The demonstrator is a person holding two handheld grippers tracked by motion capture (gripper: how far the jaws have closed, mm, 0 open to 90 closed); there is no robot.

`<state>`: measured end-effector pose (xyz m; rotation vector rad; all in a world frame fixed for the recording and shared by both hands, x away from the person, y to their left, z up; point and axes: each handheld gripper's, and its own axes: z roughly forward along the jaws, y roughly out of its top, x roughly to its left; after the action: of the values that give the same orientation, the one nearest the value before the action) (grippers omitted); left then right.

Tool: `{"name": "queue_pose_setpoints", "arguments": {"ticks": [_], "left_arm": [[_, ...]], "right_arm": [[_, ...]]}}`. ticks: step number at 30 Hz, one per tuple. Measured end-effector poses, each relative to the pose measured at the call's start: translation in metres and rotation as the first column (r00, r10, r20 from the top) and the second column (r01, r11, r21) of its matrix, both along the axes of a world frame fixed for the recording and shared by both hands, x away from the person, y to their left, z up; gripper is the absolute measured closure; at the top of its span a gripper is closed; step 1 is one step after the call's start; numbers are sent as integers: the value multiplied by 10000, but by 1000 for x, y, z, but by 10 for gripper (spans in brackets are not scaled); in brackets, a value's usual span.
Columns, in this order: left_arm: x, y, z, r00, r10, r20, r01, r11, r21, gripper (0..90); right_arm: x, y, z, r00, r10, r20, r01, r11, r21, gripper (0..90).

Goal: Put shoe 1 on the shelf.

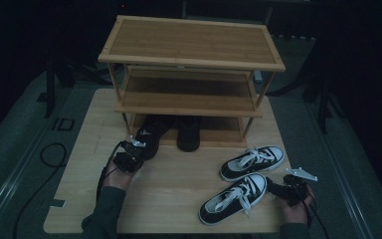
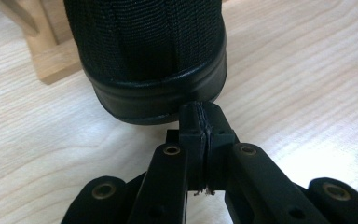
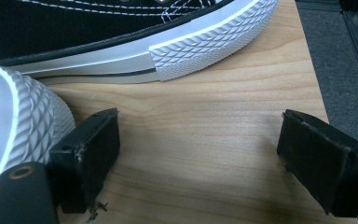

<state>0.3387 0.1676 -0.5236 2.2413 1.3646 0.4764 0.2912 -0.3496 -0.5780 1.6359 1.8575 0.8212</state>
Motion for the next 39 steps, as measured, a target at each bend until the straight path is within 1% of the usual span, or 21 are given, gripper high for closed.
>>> {"name": "queue_pose_setpoints", "arguments": {"ticks": [2, 6, 11, 16, 21, 23, 26, 27, 29, 30, 32, 33, 35, 38, 39], "left_arm": [[3, 2, 0, 10000, 77, 14, -77, 10000, 1, 884], [3, 4, 0, 10000, -6, 8, 6, 10000, -77, 885], [9, 5, 1, 9999, 100, 39, -100, 9999, 26, 884], [16, 1, 1, 10000, 13, 63, -13, 10000, 46, 884], [24, -3, 3, 10000, -74, 60, 73, 9998, 208, 884], [26, -4, 2, 10000, -83, 26, 82, 9998, 159, 877], [24, -4, -2, 9999, -93, -64, 94, 9997, 247, 869], [23, -2, -5, 9999, -98, -122, 101, 9997, 212, 870], [21, 2, -12, 9995, 51, -301, -41, 9994, 330, 869], [21, 5, -16, 9991, 114, -417, -100, 9994, 341, 869], [21, 11, -22, 9980, 346, -524, -330, 9990, 305, 871], [22, 14, -23, 9980, 447, -450, -440, 9989, 167, 873], [25, 19, -23, 9973, 638, -377, -628, 9977, 265, 874], [30, 22, -24, 9981, 592, -154, -586, 9978, 323, 874], [32, 23, -25, 9985, 547, -84, -544, 9982, 259, 875]], "right_arm": [[0, 0, 0, 10000, 0, 6, 0, 10000, -10, 128], [0, 0, 0, 10000, 1, 6, -1, 10000, -10, 128], [0, 0, 0, 10000, 1, 7, -1, 10000, -13, 129], [0, 0, 0, 10000, 1, 7, -1, 10000, -12, 129], [0, 0, 0, 10000, 1, 5, -1, 10000, -11, 129], [0, 0, 0, 10000, 0, 6, 0, 10000, -11, 129], [0, 0, 0, 10000, 1, 6, -1, 10000, -9, 129], [0, 0, 0, 10000, 0, 7, 0, 10000, -8, 129], [0, 0, 0, 10000, -1, 10, 1, 10000, -5, 129], [0, 0, 0, 10000, 1, 6, -1, 10000, -10, 129], [0, 0, 0, 10000, 1, 5, -1, 10000, -10, 129], [0, 0, 0, 10000, 1, 6, -1, 10000, -9, 129], [0, 0, 0, 10000, 0, 10, 0, 10000, -8, 129], [0, 0, 0, 10000, 1, 1, -1, 10000, -4, 129], [0, 0, 0, 10000, 1, 11, -1, 10000, -9, 129]]}}
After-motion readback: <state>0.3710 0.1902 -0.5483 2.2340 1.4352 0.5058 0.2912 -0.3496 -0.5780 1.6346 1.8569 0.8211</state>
